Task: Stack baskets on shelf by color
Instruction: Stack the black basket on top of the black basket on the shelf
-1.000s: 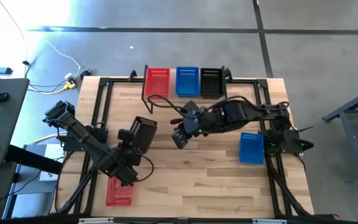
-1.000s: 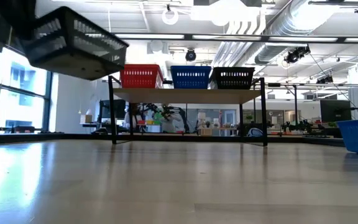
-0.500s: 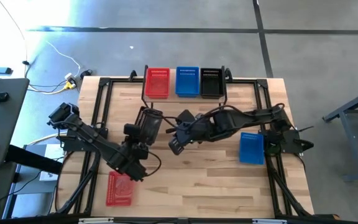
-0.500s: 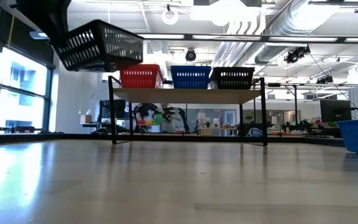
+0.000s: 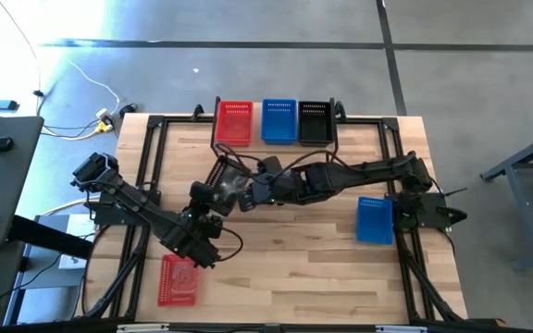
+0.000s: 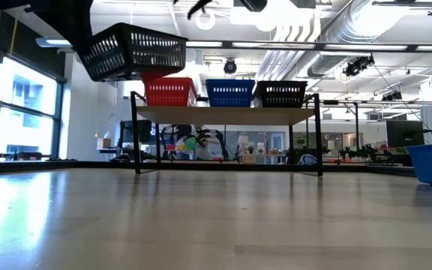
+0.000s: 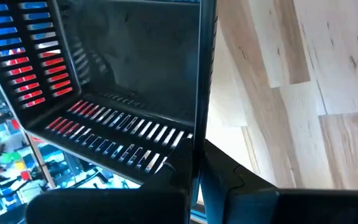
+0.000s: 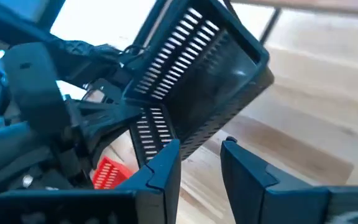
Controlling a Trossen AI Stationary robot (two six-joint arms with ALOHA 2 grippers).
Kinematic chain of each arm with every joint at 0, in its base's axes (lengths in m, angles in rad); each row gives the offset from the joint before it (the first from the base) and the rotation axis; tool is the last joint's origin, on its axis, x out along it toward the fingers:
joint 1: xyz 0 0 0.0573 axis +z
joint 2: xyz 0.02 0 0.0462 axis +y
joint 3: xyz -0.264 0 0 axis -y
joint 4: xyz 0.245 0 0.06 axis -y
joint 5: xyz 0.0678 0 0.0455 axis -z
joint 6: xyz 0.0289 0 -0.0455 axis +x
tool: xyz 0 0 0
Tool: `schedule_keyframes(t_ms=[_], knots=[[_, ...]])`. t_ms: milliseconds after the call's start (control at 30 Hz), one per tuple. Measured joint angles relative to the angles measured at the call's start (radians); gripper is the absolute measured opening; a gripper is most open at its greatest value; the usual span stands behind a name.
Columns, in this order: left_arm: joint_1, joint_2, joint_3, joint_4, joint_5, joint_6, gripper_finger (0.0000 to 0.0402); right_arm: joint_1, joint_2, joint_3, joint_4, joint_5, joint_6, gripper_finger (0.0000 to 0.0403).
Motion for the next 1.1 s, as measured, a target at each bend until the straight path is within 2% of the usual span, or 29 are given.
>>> schedule_keyframes(t_ms=[200, 567, 800, 1100], knots=[[0.000, 0.000, 0.000, 0.000, 0.018, 0.065, 0.0003, -0.015, 0.000, -0.046, 0.001, -0.015, 0.197, 0.0099], [0.000, 0.000, 0.000, 0.000, 0.024, 0.155, 0.0003, -0.045, -0.001, -0.051, 0.006, -0.043, 0.437, 0.0099], [0.000, 0.000, 0.000, 0.000, 0.023, 0.171, 0.0003, -0.055, 0.005, -0.051, 0.011, -0.119, 0.530, 0.0099], [0.000, -0.001, -0.001, 0.000, 0.004, 0.180, 0.0003, -0.062, 0.045, -0.051, 0.073, -0.138, 0.567, 0.0099]])
